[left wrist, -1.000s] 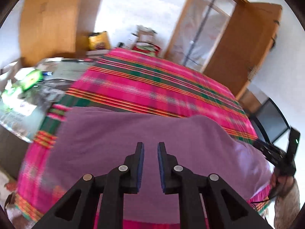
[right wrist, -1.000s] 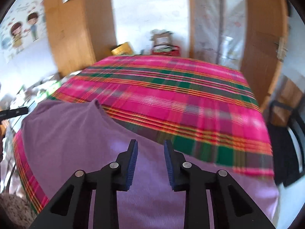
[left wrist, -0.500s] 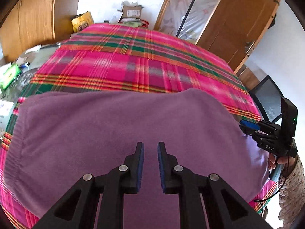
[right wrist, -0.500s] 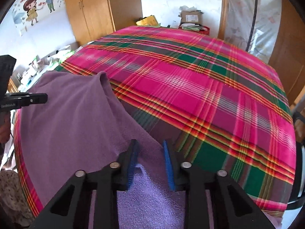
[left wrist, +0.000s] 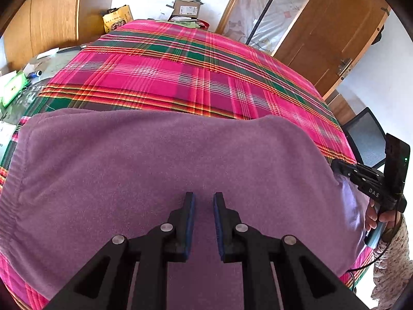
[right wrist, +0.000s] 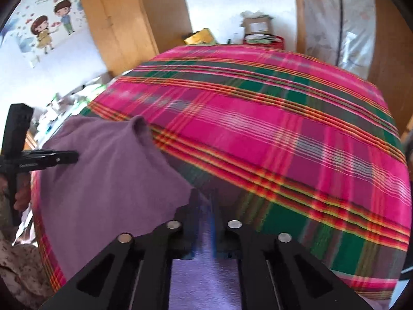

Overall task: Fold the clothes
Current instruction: 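Pinch the garment's folded edge with the right gripper and tug it straight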

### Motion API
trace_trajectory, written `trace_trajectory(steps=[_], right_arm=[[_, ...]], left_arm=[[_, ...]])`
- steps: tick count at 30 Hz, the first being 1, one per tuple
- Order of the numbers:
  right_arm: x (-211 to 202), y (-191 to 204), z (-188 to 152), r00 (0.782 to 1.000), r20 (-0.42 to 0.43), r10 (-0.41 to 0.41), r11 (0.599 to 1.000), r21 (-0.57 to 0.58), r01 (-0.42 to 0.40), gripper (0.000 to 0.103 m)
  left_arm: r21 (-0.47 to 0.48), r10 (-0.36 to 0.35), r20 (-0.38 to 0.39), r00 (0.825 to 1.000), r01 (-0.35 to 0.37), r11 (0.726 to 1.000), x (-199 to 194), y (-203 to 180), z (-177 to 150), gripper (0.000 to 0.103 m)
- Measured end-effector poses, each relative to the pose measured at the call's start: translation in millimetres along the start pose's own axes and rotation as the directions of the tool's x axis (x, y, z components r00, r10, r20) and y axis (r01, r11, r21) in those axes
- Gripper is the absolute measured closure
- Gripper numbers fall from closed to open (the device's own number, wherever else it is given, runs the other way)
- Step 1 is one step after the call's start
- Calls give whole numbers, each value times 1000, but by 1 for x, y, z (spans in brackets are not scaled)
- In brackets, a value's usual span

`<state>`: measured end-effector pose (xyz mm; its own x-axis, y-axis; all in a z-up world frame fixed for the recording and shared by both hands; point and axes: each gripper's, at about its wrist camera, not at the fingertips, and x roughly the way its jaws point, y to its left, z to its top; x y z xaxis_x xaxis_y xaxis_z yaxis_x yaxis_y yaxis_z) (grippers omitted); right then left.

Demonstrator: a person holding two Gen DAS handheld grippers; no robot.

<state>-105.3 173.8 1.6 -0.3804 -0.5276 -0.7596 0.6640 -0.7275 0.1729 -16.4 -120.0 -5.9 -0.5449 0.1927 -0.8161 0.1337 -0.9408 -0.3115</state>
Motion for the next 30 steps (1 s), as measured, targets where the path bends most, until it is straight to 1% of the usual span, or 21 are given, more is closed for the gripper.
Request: trace_trajectory(steps=[1, 2, 3, 6, 7, 11, 14, 17, 21, 26, 30], right_arm=[[1, 2, 0, 1000, -4, 16, 1000, -9, -16, 81], [2, 5, 1, 1000, -5, 29, 999, -18, -29, 75], [5, 6, 3, 999, -6, 33, 999, -25, -33, 74], [15, 9, 8, 999, -30, 28, 998, -49, -30, 74], [18, 10, 9, 999, -42, 27, 998, -55, -30, 74], [23, 14, 9, 998, -59, 35, 995, -87, -40, 88], [24, 14, 10, 997, -66, 42, 993, -107, -49, 93], [23, 15, 11, 999, -50, 21, 994, -109, -26, 95], [24, 5, 14, 1000, -23, -10, 999, -52, 9, 96], [27, 6, 14, 999, -15, -33, 998, -46, 32, 96], [26, 8, 12, 997, -7, -72, 996, -47, 71, 93]], left_arm=[[1, 3, 0, 1000, -3, 1000, 0, -1, 0, 88], [0, 4, 0, 1000, -4, 1000, 0, -1, 0, 88], [-2, 4, -1, 1000, -4, 1000, -1, -1, 0, 88], [-5, 8, -1, 1000, -8, 1000, -1, -2, 0, 88], [-5, 10, -1, 1000, -10, 1000, -1, -2, 0, 88], [-11, 6, 2, 1000, -6, 1000, -1, -1, 0, 88], [-11, 6, 3, 1000, -6, 1000, -1, -1, 0, 88], [-13, 2, 5, 1000, -2, 1000, -1, 0, 1, 88], [-21, -9, 9, 1000, 9, 1000, -1, 2, 1, 88], [-32, -21, 12, 1000, 22, 999, -1, 3, 0, 88], [-30, -22, 17, 1000, 22, 999, -1, 3, 0, 88]])
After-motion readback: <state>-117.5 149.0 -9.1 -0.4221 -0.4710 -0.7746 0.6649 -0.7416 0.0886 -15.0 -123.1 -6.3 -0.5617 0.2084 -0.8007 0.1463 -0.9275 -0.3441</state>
